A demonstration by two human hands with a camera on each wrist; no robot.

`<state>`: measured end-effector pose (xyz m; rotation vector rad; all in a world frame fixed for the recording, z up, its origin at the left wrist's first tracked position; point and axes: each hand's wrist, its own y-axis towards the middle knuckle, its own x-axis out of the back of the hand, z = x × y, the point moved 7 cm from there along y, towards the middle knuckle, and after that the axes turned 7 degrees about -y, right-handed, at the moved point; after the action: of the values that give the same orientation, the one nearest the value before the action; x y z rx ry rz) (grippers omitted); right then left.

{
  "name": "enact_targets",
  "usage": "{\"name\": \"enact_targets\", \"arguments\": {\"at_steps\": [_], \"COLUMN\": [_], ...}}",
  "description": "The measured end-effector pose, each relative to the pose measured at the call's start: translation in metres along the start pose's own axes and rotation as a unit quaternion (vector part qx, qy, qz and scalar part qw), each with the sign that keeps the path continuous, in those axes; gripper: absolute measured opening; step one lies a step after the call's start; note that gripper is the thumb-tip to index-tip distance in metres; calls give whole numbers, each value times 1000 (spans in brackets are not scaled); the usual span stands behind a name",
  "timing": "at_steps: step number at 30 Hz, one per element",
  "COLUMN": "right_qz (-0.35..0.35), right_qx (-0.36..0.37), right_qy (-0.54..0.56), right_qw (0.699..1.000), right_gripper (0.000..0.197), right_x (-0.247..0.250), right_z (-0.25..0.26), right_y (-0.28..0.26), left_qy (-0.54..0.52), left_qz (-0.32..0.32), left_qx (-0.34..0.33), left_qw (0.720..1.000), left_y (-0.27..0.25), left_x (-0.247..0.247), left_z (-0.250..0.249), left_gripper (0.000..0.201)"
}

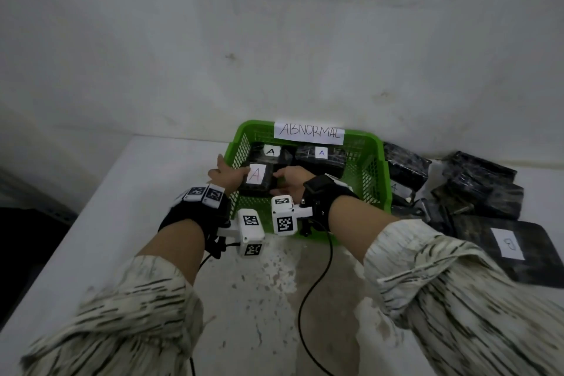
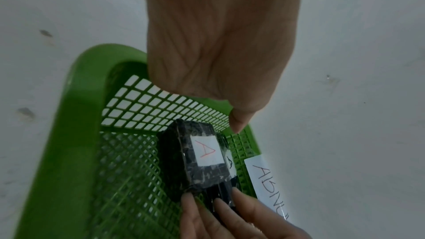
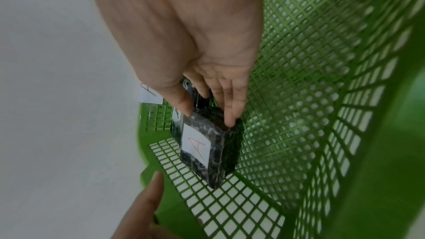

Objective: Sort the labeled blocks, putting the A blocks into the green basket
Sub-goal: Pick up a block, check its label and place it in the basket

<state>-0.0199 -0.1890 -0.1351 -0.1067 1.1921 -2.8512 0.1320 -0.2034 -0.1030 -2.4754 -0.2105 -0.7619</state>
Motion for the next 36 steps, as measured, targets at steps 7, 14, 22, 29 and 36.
{"name": "enact_targets", "arguments": {"at_steps": [7,14,22,29,36], "right_qz": [-46,-198,-360,-381,-373], "right_qx": [66,228,217,6,-5], "right_qy": [-21,-39,-66,-364,-517], "right_qw": [996,952,905,850,771], "right_gripper": [43,44,20,46,50], "right_x": [31,113,230,278,270], "right_z": [1,5,-42,-97,-111], "right_y": [-13,-54,-93,-99,-88], "left_qy": [56,105,193,312,332], "left_qz": [2,31,202,280,274], "left_qx": [6,-72,-110,-154,-179], "left_qw": [998,991,954,895,885], "left_y": [-13,-59,-138,-177,-178], "left_x": [3,-31,-137,-184,-188], "left_z": [-7,-41,-45,-33,-27], "left_gripper": [89,88,80,56,56]}}
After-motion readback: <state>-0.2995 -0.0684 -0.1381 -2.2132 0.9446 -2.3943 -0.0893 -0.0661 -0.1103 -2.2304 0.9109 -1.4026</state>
